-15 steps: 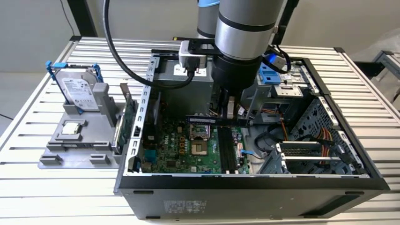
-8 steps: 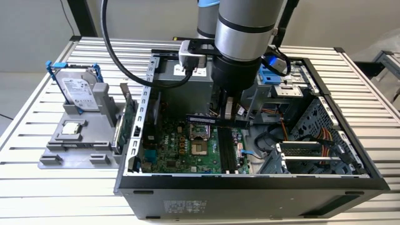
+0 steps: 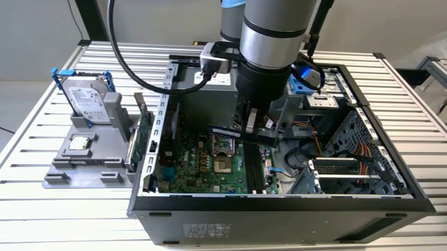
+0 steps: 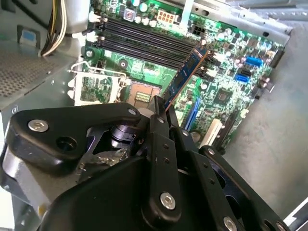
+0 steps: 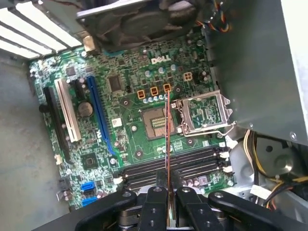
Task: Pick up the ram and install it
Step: 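Insert the ram into the slot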
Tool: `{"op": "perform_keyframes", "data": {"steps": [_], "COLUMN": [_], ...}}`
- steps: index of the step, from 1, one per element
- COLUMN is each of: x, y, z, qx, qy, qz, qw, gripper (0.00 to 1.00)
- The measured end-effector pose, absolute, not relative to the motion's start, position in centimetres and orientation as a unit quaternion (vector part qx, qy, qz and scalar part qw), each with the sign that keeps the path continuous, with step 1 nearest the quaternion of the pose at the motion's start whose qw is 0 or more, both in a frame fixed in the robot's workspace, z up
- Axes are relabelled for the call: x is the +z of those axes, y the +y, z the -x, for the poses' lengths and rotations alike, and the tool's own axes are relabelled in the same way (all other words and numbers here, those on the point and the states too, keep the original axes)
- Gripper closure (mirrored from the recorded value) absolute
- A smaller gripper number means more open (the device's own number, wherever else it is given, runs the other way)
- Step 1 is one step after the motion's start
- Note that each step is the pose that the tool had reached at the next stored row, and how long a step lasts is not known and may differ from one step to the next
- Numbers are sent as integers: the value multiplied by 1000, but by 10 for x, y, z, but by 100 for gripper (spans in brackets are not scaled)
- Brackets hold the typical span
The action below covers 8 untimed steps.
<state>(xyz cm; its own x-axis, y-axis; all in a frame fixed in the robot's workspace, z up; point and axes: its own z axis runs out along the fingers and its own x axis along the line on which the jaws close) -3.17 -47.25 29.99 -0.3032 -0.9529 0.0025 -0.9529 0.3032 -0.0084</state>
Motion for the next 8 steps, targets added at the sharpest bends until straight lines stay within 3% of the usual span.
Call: {"op": "perform_keyframes", "data": {"steps": [8], "x": [300], "y": [-472], "z": [32], "qx": [-4], "qy": [835], "qz": [551], "qw": [1], "gripper": [100]}}
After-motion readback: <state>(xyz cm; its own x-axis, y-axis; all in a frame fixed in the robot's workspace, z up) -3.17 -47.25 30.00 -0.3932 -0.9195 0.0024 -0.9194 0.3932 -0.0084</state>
